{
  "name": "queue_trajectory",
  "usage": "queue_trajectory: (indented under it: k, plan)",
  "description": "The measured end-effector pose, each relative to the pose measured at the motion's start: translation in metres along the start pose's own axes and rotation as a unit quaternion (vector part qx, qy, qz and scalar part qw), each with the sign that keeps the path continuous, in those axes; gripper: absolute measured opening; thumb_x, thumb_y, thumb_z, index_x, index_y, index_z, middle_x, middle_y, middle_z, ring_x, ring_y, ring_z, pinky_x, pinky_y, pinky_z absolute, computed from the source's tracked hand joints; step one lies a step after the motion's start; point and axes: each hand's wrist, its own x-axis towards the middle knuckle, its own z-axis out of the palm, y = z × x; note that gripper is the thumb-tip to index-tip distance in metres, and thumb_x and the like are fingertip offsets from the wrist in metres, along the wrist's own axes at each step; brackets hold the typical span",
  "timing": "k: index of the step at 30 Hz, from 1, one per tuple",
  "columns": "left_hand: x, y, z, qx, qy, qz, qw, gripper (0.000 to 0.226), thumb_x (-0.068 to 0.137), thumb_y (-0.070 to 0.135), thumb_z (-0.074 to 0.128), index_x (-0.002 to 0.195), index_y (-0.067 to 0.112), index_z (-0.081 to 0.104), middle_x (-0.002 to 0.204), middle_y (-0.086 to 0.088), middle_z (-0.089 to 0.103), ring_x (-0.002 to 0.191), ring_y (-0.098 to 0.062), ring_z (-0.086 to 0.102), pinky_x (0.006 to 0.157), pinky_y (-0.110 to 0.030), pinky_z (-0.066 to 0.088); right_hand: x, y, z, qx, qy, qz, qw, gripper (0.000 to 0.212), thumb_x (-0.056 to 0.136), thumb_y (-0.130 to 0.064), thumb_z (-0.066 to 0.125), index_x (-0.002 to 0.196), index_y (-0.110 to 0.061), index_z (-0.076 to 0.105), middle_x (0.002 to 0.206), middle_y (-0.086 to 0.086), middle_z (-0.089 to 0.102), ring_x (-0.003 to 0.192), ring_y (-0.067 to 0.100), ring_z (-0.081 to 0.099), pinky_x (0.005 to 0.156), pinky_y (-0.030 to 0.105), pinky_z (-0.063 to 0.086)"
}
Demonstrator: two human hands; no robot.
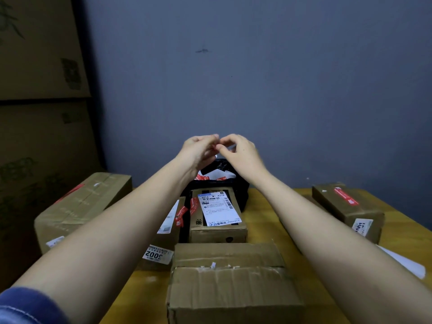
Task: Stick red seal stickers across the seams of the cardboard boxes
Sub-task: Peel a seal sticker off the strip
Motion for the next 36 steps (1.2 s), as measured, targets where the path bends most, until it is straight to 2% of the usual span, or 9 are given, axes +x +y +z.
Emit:
queue_trajectory:
  k: [3,10,14,18,21,28,30,33,36]
  plan:
    - [0.006,0.001,0.0,0.006,0.011,-0.009,1.0,0.008,0.091,0.009,0.051,0.093,0.015,0.055,0.075,-0.002,0.06,0.072,-0.011,0.062,0.074,-0.022,0.051,0.006,0.003,0.001,0.042,-0.006,0.017,0.999,0.014,0.088,-0.033,0.065,0.096,-0.022,0.07,0.098,-0.011,0.068,0.092,0.007,0.059,0.089,0.029,0.046]
    - [0.012,-0.009,-0.003,0.04,0.032,0.039,0.998,0.026,0.083,-0.005,0.063,0.104,0.009,0.056,0.061,-0.005,0.056,0.049,-0.01,0.052,0.062,-0.021,0.051,0.014,0.004,0.004,0.098,-0.014,0.034,0.995,0.01,0.087,-0.014,0.064,0.093,-0.019,0.07,0.097,-0.006,0.068,0.092,0.015,0.064,0.092,0.031,0.049]
    - [0.014,-0.015,-0.001,0.094,0.058,0.097,0.989,0.022,0.084,-0.008,0.059,0.094,0.012,0.057,0.071,-0.004,0.059,0.036,0.001,0.048,0.045,-0.013,0.041,0.017,0.004,0.016,0.12,-0.011,0.069,0.99,0.017,0.092,-0.011,0.052,0.097,-0.017,0.068,0.096,0.0,0.068,0.072,0.02,0.067,0.074,0.028,0.051]
    - [0.014,-0.019,0.001,0.021,0.094,0.081,0.992,0.026,0.082,-0.01,0.062,0.101,0.007,0.055,0.072,-0.004,0.06,0.036,0.004,0.052,0.041,-0.01,0.04,0.021,0.008,0.025,0.084,0.006,0.072,0.994,0.014,0.091,-0.02,0.06,0.099,-0.022,0.07,0.099,-0.005,0.07,0.087,0.018,0.069,0.091,0.031,0.049]
    - [0.019,-0.022,0.001,-0.002,0.123,0.05,0.991,0.028,0.079,-0.009,0.065,0.097,0.01,0.055,0.067,-0.004,0.058,0.036,0.0,0.052,0.044,-0.013,0.043,0.022,0.011,0.029,0.006,0.005,0.074,0.997,0.016,0.09,-0.029,0.063,0.104,-0.026,0.072,0.108,-0.005,0.071,0.106,0.013,0.059,0.089,0.025,0.042]
    - [0.036,-0.037,-0.009,0.083,0.162,0.088,0.979,0.024,0.08,0.004,0.064,0.084,0.025,0.053,0.079,0.001,0.067,0.071,-0.018,0.066,0.081,-0.035,0.056,0.028,0.009,0.031,-0.134,-0.022,-0.001,0.991,0.019,0.092,-0.029,0.059,0.106,-0.024,0.071,0.104,0.003,0.072,0.104,0.024,0.063,0.085,0.031,0.046]
    - [0.035,-0.038,-0.012,0.238,0.146,0.154,0.948,0.011,0.084,0.016,0.06,0.089,0.025,0.055,0.084,0.008,0.065,0.087,-0.018,0.066,0.084,-0.035,0.053,0.029,0.009,0.032,-0.215,-0.032,-0.032,0.976,0.023,0.096,-0.027,0.052,0.111,-0.022,0.068,0.108,0.008,0.07,0.106,0.032,0.061,0.082,0.034,0.046]
    - [0.035,-0.041,-0.015,0.465,0.115,0.234,0.846,0.021,0.09,0.032,0.051,0.109,0.024,0.055,0.115,0.004,0.057,0.1,-0.021,0.061,0.082,-0.039,0.05,0.036,0.009,0.034,-0.273,-0.038,-0.028,0.961,0.025,0.098,-0.026,0.046,0.114,-0.017,0.063,0.112,0.015,0.065,0.107,0.038,0.059,0.081,0.037,0.045]
    - [0.039,-0.04,-0.023,0.526,0.094,0.229,0.814,0.033,0.091,0.038,0.05,0.121,0.024,0.051,0.13,0.001,0.041,0.094,-0.024,0.061,0.075,-0.034,0.047,0.048,0.014,0.038,-0.292,-0.054,0.004,0.955,0.025,0.099,-0.025,0.044,0.116,-0.014,0.06,0.116,0.017,0.063,0.109,0.038,0.057,0.082,0.037,0.043]
